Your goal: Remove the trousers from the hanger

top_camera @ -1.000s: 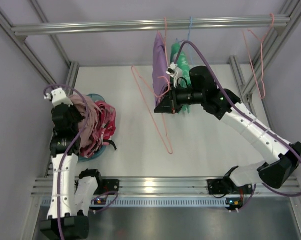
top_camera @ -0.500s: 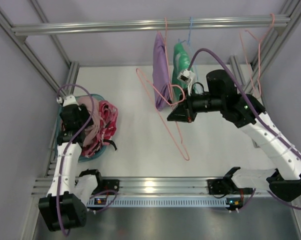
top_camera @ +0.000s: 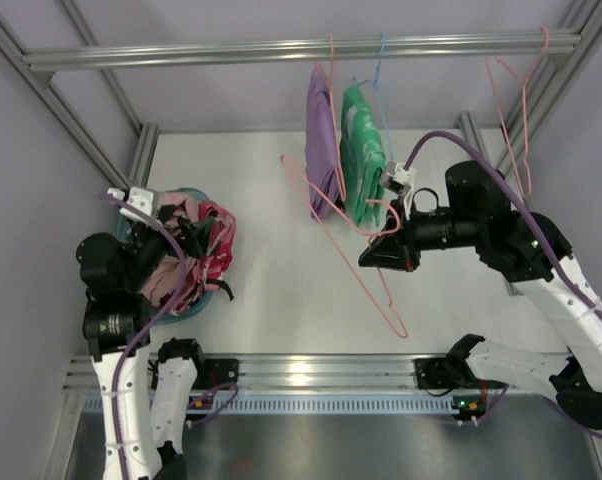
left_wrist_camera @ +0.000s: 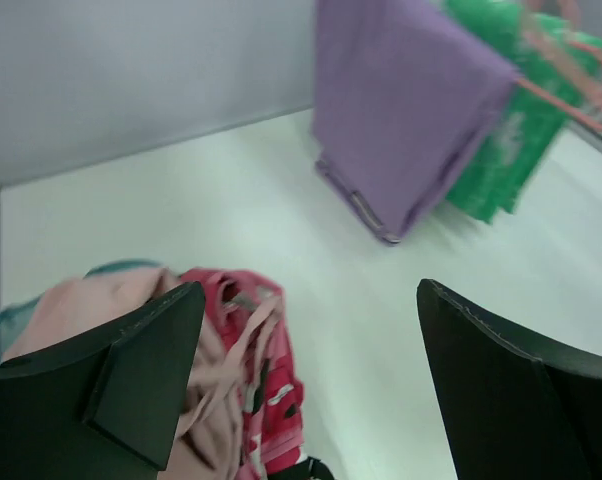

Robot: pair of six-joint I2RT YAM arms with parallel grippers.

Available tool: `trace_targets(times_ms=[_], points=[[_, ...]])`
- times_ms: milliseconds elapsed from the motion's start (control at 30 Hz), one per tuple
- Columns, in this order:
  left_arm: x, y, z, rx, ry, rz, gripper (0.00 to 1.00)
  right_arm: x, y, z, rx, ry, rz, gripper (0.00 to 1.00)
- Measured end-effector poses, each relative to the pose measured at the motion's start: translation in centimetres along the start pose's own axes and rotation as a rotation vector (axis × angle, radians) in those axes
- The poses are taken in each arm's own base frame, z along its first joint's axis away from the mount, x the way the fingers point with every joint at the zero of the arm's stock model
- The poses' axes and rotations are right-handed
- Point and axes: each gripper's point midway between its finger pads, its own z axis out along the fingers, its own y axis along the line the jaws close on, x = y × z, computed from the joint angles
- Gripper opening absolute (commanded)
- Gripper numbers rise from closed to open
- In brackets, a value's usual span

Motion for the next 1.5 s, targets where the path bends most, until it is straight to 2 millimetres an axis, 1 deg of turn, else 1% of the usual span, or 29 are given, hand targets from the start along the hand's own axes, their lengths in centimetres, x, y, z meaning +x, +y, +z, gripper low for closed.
trace_targets(times_ms=[33, 67, 167, 333, 500, 567, 767, 933, 1033, 1133, 1233, 1367, 1400, 1467, 1500], points=[[-1.0, -1.5, -0.3, 0.077, -0.023, 0.026, 0.92, 0.4, 0.1, 0.2, -0.015, 0.016, 0.005, 0.0], [-1.6, -2.6, -0.6, 0.137, -0.036, 0.046, 0.92, 0.8, 0.0, 0.4, -0.026, 0.036, 0.013, 0.0], [-2.0, -4.9, -1.2, 0.28, -0.05, 0.112, 0.92, 1.5, -0.3, 1.5, -0.061, 0.088, 0.037, 0.0], [-2.2, -6.8, -1.9, 0.419, -0.08, 0.257, 0.91, 2.5, -1.3, 3.9, -0.097, 0.179, 0.091, 0.0], [-3.9, -7.9, -2.6, 0.499, -0.153, 0.425, 0.89, 2.4, -0.9, 6.1, -0.146, 0.233, 0.107, 0.0], [-4.0, -8.3, -2.7, 0.536, -0.168, 0.465, 0.89, 2.1, -0.5, 7.1, -0.17, 0.25, 0.113, 0.0], [-3.3, -8.4, -1.7, 0.611, -0.187, 0.572, 0.9, 0.7, 0.0, 10.1, -0.229, 0.282, 0.145, 0.0], [-3.0, -8.4, -1.3, 0.644, -0.21, 0.643, 0.85, 0.5, -0.3, 11.9, -0.248, 0.305, 0.188, 0.0], [-2.7, -8.3, -0.9, 0.657, -0.216, 0.67, 0.83, 0.5, 0.1, 12.7, -0.266, 0.322, 0.204, 0.0], [-1.7, -8.5, -0.3, 0.678, -0.209, 0.685, 0.82, 0.3, 0.8, 13.5, -0.296, 0.335, 0.214, 0.0], [-0.6, -9.4, 0.0, 0.721, -0.198, 0.681, 0.78, -0.4, 1.5, 14.2, -0.327, 0.339, 0.221, 0.0], [1.0, -11.3, 0.4, 0.789, -0.182, 0.689, 0.69, -1.6, 1.7, 15.0, -0.352, 0.324, 0.223, 0.0], [1.5, -11.8, 0.6, 0.802, -0.174, 0.7, 0.64, -1.7, 1.8, 15.2, -0.358, 0.321, 0.225, 0.0], [2.3, -12.9, 0.9, 0.822, -0.161, 0.728, 0.58, -1.7, 2.1, 15.3, -0.368, 0.327, 0.231, 0.0], [2.7, -13.5, 1.1, 0.835, -0.154, 0.746, 0.51, -1.5, 2.5, 15.3, -0.376, 0.336, 0.235, 0.0]])
